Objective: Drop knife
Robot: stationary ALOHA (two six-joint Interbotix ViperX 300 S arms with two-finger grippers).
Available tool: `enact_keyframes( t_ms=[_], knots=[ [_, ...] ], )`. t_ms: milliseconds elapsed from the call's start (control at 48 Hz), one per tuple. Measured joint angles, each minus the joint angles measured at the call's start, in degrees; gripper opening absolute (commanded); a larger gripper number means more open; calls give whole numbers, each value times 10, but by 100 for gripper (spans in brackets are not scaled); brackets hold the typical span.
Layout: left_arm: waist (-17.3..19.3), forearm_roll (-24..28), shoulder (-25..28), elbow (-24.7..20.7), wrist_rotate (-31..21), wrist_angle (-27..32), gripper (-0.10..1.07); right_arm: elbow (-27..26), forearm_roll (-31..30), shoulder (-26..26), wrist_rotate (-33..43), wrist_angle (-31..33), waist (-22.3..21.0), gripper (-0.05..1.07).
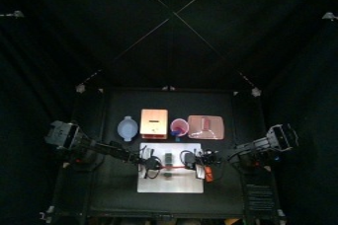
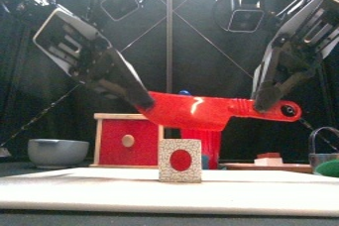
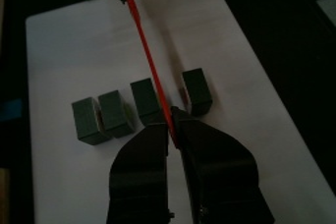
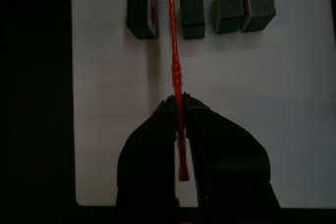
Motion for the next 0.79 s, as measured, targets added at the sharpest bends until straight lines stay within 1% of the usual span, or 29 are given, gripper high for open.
enact_keyframes(
  t_ms=[104, 250, 312, 375, 479, 542, 604, 646, 729, 792],
  knots=[
    [4, 1, -14, 4, 0, 7, 65, 14, 4, -35, 5, 67, 0, 40],
    [12, 1, -18, 2, 0, -40, 81, 13, 43, -101, 5, 113, -10, 41],
    [17, 0, -19, 4, -1, -61, 85, 15, 58, -126, 5, 123, -11, 41],
    [21, 0, -22, 8, 0, -79, 85, 16, 77, -147, 5, 134, -13, 41],
    [26, 0, -26, 14, 0, -101, 85, 20, 131, -176, 17, 168, -20, 42],
    [33, -1, -26, 20, 0, -107, 85, 24, 171, -187, 54, 191, -31, 42],
    [38, -5, -26, 25, 0, -108, 85, 28, 213, -193, 127, 220, -52, 42],
    [40, -9, -26, 28, 0, -108, 85, 31, 232, -197, 195, 236, -65, 42],
    [45, -13, -26, 33, 0, -111, 85, 44, 237, -204, 294, 248, -76, 42],
    [47, -13, -26, 34, 0, -112, 85, 58, 220, -211, 383, 236, -76, 42]
  ],
)
